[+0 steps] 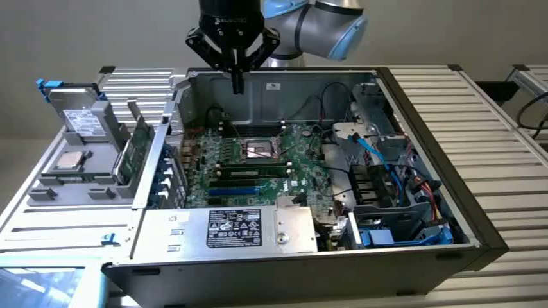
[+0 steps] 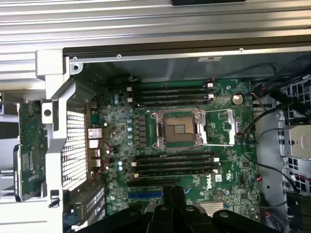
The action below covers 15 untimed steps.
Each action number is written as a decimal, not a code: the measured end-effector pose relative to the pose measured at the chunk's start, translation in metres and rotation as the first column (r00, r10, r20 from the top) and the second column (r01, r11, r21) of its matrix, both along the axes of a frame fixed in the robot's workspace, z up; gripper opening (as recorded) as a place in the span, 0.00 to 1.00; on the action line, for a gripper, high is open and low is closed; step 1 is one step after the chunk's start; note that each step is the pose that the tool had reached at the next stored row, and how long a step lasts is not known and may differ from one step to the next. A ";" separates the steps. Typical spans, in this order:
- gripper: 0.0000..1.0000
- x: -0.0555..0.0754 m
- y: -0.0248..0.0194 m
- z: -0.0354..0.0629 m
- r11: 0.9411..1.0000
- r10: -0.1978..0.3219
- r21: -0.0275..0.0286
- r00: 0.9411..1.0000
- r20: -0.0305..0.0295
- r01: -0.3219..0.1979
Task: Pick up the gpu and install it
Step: 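Reach for the gpu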
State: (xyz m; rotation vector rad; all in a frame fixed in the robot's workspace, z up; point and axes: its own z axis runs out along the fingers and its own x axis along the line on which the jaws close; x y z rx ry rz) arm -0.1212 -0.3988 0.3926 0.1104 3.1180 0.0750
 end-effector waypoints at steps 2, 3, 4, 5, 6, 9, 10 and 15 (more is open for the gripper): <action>0.12 0.000 0.0000 0.0000 1.000 0.000 0.000 1.000 0.000 0.000; 0.12 0.000 0.0000 0.0000 1.000 0.000 0.000 1.000 0.000 0.000; 0.12 0.000 0.0000 0.0000 1.000 0.000 0.000 1.000 0.000 0.000; 0.12 0.000 0.0000 0.0000 1.000 0.000 0.000 1.000 0.000 0.000; 0.12 0.000 0.0000 0.0000 1.000 0.000 0.000 1.000 0.000 0.000; 0.12 -0.004 0.0000 0.0001 1.000 0.000 0.000 1.000 0.000 0.000; 0.12 -0.006 0.0000 0.0000 1.000 0.000 0.000 1.000 0.000 0.000; 0.12 -0.028 0.0002 0.0000 1.000 0.000 0.000 1.000 0.000 0.000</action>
